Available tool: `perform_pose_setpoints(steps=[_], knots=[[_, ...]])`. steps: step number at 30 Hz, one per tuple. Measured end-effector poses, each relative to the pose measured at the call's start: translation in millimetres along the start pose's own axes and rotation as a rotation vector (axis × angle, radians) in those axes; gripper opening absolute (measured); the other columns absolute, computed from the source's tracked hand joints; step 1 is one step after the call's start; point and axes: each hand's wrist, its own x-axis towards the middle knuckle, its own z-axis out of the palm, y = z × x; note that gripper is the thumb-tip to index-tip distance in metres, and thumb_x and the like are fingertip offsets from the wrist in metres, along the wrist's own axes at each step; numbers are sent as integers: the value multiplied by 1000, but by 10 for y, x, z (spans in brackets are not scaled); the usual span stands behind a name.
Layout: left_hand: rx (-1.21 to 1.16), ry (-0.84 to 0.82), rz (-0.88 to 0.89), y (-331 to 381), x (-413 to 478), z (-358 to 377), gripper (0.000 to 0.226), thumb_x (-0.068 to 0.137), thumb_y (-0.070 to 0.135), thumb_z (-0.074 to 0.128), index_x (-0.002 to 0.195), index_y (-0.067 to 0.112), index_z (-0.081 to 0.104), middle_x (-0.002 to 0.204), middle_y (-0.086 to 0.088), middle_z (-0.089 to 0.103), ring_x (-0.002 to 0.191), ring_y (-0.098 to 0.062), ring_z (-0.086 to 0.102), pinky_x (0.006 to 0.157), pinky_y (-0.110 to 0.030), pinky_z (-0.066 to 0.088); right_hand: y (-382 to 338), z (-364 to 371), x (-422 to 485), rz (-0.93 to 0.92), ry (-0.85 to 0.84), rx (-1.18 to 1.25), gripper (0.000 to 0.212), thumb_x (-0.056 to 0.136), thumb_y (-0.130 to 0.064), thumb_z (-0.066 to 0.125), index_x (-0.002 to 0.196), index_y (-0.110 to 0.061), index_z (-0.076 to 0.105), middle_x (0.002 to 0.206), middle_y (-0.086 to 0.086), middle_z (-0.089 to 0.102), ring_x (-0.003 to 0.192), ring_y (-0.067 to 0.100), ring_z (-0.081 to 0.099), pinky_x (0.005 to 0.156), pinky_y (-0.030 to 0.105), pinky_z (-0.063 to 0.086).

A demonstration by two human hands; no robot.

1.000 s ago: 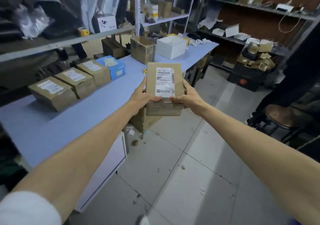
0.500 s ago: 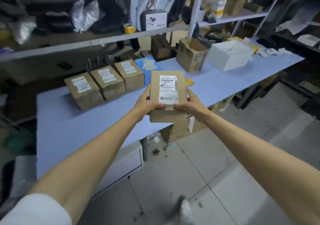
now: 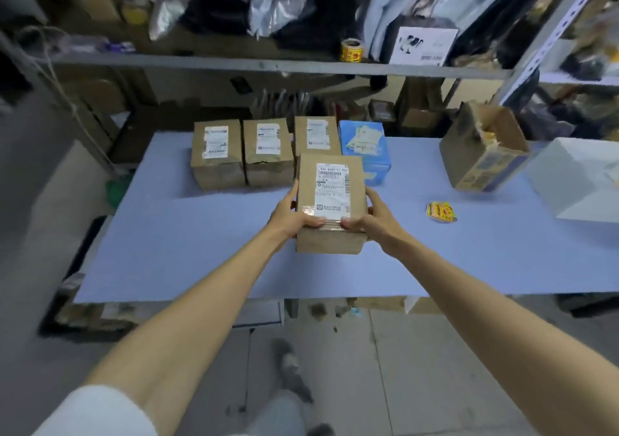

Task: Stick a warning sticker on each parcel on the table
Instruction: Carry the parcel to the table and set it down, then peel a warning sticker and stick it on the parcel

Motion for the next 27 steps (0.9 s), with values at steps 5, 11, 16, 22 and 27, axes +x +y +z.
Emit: perform_pose_setpoints(steps=[5,11,16,22,27], knots=[[-30,-1,-18,-332,549,236,94,62,2,85,130,49,40,108,23,58,116,-14,54,97,-33,47,285,-241,472,84,-1,-58,89,64,-14,79,137,-24,30,107,-7,56,105,15,56,74,26,49],[-20,-12,-99,-523,953,477,117,58,9,88,151,34,21,137,11,51,126,-8,45,106,-30,41,580,-479,788,160,20,-65,79,77,1,74,137,-22,28,105,-10,53,104,14,54,81,26,50],[-34,37,-122,-633,1148,703,102,65,22,83,148,41,26,135,15,52,127,-8,49,105,-41,45,708,-706,969,157,36,-49,80,76,-1,76,134,-30,30,113,-7,53,101,9,55,79,26,53],[-26,91,-122,-670,1353,1047,96,75,7,79,150,36,26,130,18,51,128,-11,48,103,-38,47,862,-1018,1149,78,85,-89,70,80,-26,77,132,-31,32,115,-5,60,102,9,62,72,24,58],[-19,192,-167,-630,1393,1382,91,79,18,77,149,38,22,130,20,45,124,-8,45,103,-34,45,1059,-1262,1274,93,9,-29,80,77,-24,79,139,-30,29,124,1,57,106,12,60,77,28,56]])
